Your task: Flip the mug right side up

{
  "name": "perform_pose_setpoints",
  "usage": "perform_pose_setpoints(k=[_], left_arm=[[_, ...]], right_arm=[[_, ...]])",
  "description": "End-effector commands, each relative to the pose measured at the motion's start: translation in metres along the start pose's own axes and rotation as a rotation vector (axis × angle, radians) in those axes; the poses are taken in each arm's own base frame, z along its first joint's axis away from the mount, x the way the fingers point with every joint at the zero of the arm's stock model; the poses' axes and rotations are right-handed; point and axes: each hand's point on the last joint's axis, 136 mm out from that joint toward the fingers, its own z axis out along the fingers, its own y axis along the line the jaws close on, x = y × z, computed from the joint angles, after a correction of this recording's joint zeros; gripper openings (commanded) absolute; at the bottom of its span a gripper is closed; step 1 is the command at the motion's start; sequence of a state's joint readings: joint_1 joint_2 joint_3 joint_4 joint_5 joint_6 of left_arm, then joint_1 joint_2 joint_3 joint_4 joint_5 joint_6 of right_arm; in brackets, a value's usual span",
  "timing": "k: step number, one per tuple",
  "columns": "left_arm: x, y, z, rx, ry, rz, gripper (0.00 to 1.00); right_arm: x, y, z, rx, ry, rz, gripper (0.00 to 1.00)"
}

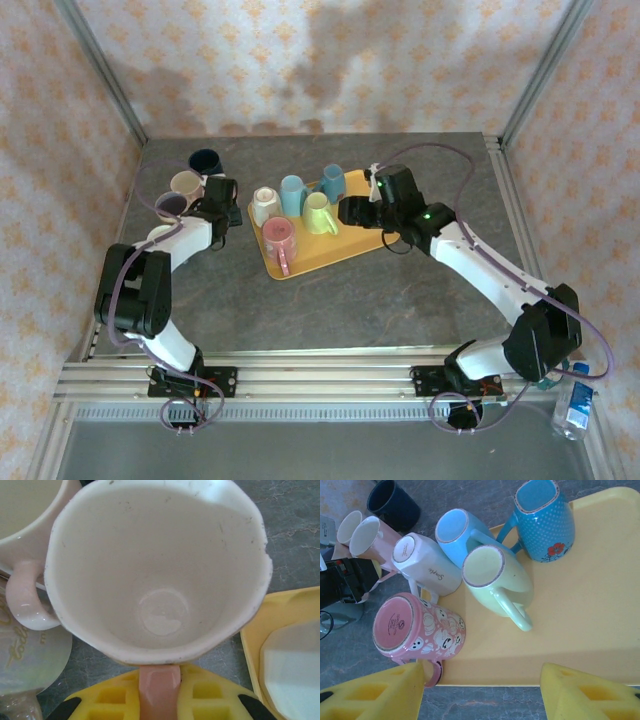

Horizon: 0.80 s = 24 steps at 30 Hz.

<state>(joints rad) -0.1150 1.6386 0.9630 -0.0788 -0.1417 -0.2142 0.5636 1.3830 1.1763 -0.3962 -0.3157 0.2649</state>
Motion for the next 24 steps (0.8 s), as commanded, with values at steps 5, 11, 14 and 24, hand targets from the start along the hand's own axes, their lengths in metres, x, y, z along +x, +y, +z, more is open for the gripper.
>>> perform_pose_setpoints(k=[5,11,14,24], left_arm=[[-0.030,0.000,-0.010,0.014,-0.072,-0.046,0.38],[-0.024,-0.004,-0.033,0.084,-0.047,-0.053,0.45],[-0.020,-0.008,-0.053,0.138,-0.028,-0.062,0.47],[-0.007,-0.032,-0.141,0.419,0.099,-0.145,0.51]], right_arm=[[-0.019,0.009,-0.010,-0.032,-0.055,0.003,0.63],[-0.015,0.002,-0.011,0.005,-0.045,-0.041,0.63],[-0.012,-0.005,-0.010,0.041,-0.034,-0.081,0.63],[0.004,-0.024,0.007,0.118,0.126,-0.310,0.62]])
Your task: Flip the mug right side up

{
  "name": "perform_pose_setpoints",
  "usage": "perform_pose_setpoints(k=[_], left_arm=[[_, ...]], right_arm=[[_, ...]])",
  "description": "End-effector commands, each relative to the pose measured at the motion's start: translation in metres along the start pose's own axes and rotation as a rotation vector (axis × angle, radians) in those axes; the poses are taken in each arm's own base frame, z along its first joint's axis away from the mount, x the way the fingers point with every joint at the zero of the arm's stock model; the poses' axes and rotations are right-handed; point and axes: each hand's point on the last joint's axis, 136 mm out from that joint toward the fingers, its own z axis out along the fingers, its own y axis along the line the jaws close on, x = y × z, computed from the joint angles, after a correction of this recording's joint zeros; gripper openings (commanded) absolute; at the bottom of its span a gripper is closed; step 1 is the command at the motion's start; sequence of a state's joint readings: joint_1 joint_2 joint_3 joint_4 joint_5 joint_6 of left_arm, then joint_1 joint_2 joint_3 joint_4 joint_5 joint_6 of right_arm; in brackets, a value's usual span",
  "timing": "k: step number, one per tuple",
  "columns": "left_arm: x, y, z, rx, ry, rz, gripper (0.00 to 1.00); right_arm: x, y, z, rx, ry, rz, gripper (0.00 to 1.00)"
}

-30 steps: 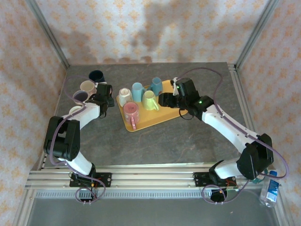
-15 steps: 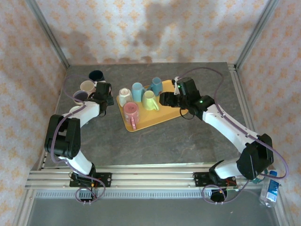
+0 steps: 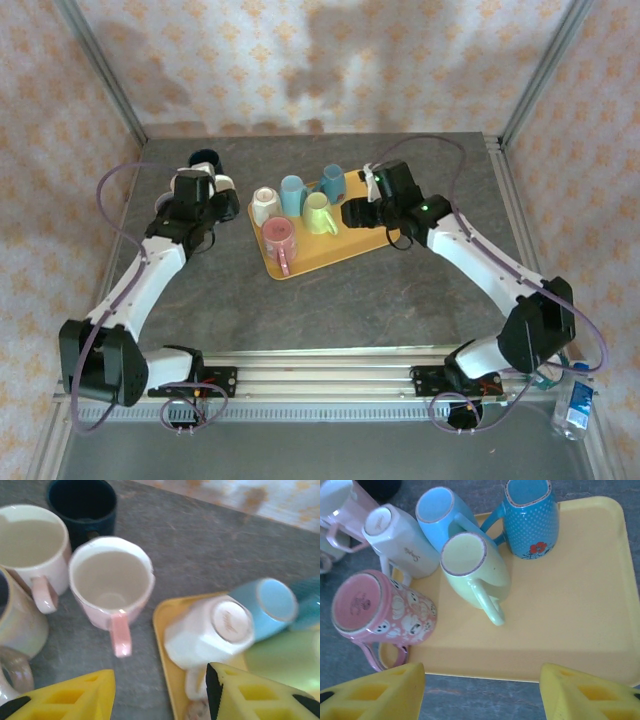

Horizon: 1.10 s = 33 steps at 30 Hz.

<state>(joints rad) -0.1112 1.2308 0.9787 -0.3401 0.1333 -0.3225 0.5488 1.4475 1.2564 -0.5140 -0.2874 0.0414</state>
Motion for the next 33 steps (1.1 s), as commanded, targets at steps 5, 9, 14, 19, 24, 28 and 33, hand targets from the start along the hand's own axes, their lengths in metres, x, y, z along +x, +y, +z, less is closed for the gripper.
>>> perform_pose_setpoints(k=[5,9,14,19,24,28,33], left_arm=[[0.039,-0.066,-0.036,0.372,0.299,-0.058,0.54],[0.040,-0.077,-0.048,0.446,0.308,-0.094,0.55],[0.044,-0.080,-0.058,0.479,0.289,-0.103,0.55],[0.052,-0.085,-0.065,0.508,0.289,-0.086,0.55],[0.057,-0.084,-0.066,0.499,0.290,-0.075,0.54],[0.057,-0.083,-0.064,0.498,0.279,-0.069,0.54],[0.055,-0.083,-0.062,0.490,0.279,-0.068,0.54]], right_arm=[[0.003,-0.009,0.019,0.049,0.108,-0.179,0.60],[0.002,-0.009,0.040,0.039,0.154,-0.187,0.58],[0.002,-0.006,0.068,0.016,0.215,-0.193,0.56],[0.003,-0.007,0.094,0.011,0.271,-0.212,0.53],[0.005,-0.007,0.113,0.001,0.294,-0.218,0.50],[0.007,-0.006,0.123,-0.014,0.305,-0.218,0.50],[0.013,-0.005,0.135,-0.026,0.326,-0.224,0.48]])
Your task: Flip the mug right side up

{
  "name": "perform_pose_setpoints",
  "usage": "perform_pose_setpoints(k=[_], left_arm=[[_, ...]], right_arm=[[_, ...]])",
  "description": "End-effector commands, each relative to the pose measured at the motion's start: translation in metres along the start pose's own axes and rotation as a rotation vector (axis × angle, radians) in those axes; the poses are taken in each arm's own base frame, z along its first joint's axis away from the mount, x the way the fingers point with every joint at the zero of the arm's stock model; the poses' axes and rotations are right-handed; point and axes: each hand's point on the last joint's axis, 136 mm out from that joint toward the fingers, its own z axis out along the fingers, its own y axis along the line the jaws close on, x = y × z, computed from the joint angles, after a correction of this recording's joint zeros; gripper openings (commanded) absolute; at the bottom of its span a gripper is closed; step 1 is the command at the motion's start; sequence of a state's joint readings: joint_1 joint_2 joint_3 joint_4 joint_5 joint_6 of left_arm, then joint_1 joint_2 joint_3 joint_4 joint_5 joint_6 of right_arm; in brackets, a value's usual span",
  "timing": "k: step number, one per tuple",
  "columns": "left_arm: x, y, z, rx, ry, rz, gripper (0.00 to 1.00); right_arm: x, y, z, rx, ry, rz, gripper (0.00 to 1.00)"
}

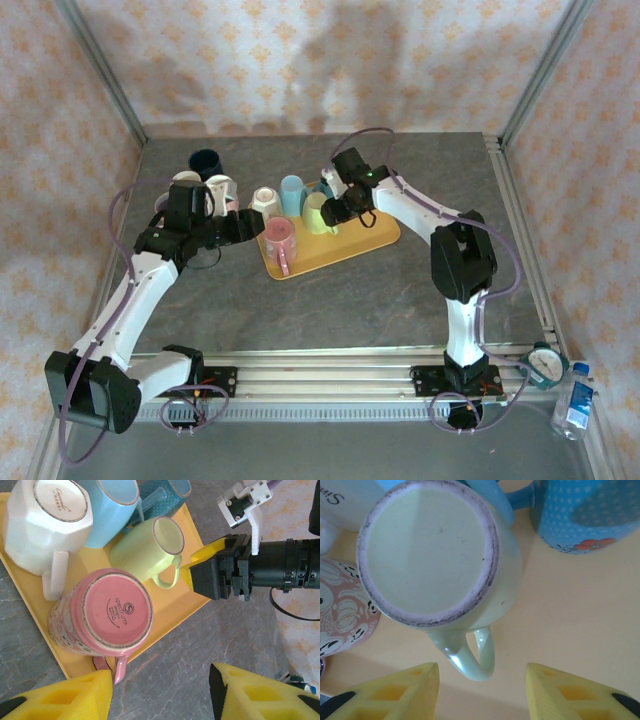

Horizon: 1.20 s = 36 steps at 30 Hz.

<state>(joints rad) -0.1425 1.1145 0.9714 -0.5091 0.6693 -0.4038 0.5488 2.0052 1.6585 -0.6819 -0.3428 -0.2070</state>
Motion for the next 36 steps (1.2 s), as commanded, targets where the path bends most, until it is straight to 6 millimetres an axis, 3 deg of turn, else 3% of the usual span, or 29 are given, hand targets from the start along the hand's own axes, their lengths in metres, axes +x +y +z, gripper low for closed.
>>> perform_pose_setpoints(k=[1,19,23,27,32,36], left_arm=[[-0.001,-0.003,-0.001,0.007,-0.014,0.009,0.54],[-0.008,-0.001,0.007,0.004,-0.026,-0.022,0.54],[-0.009,-0.001,0.006,-0.001,-0.030,-0.022,0.54],[-0.009,-0.002,0.004,-0.004,-0.034,-0.021,0.54],[-0.010,-0.006,0.000,0.007,-0.052,-0.027,0.53],[-0.014,-0.012,-0.004,0.021,-0.078,-0.032,0.53]], right_arm=[[-0.006,0.002,0.005,-0.015,0.001,-0.023,0.48],[-0.004,0.002,0.037,0.054,0.036,-0.113,0.37],[-0.003,-0.001,0.038,0.085,0.038,-0.131,0.30],[-0.003,0.000,0.031,0.113,0.033,-0.157,0.20],[-0.004,0.006,0.009,0.120,-0.003,-0.174,0.02],[-0.006,0.011,-0.022,0.116,-0.072,-0.162,0.00]])
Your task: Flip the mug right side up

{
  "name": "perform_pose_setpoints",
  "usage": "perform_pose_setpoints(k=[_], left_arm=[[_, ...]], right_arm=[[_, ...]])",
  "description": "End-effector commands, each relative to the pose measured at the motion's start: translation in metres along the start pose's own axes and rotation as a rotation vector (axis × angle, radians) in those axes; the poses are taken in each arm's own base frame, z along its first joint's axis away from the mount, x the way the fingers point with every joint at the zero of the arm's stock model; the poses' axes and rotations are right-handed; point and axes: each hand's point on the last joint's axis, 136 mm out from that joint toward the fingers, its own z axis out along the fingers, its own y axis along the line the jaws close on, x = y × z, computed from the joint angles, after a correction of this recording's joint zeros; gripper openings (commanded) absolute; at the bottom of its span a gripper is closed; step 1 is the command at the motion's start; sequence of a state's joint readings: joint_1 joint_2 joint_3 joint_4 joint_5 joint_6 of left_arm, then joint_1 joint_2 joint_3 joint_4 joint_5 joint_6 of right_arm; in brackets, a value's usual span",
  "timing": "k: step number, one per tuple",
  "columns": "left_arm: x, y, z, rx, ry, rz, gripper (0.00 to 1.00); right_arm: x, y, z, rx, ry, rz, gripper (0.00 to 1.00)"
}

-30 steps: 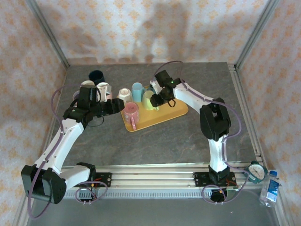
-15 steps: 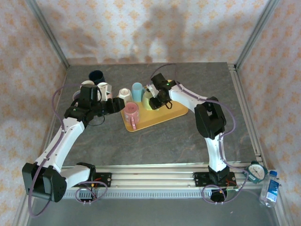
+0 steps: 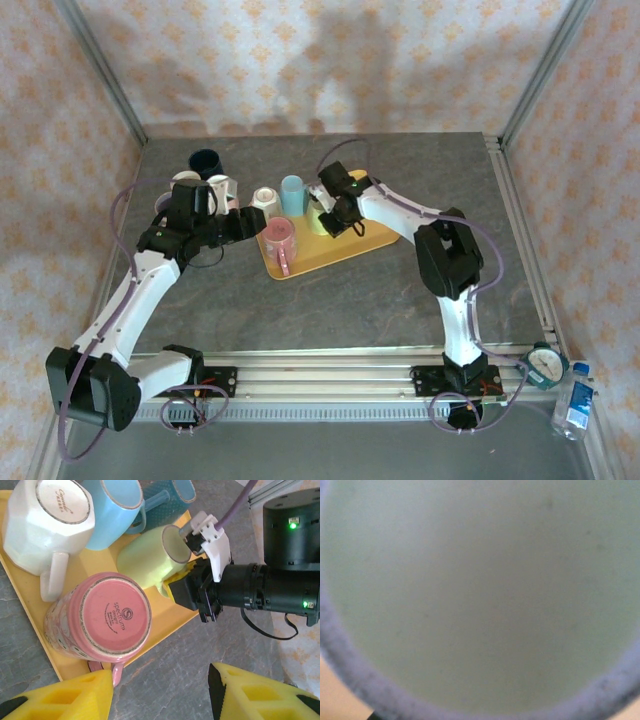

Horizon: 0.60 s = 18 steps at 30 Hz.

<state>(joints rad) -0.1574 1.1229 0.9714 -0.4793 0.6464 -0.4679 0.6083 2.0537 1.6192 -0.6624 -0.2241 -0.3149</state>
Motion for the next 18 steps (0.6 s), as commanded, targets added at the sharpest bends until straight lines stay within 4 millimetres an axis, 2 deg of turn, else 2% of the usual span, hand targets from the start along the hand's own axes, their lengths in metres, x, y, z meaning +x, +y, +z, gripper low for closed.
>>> perform_pose_setpoints(k=[1,9,18], left_arm=[[-0.010,-0.012,-0.009,0.030,-0.064,0.012,0.53],[-0.017,-0.029,-0.021,0.101,-0.131,-0.019,0.54],[-0.029,-0.062,-0.034,0.297,-0.212,-0.096,0.55]], right_arm=[[-0.025,-0.001,-0.064,0.035,-0.169,0.010,0.00],[-0.030,0.017,-0.150,-0.061,-0.404,0.094,0.00],[-0.049,0.041,-0.250,-0.262,-0.713,0.204,0.00]])
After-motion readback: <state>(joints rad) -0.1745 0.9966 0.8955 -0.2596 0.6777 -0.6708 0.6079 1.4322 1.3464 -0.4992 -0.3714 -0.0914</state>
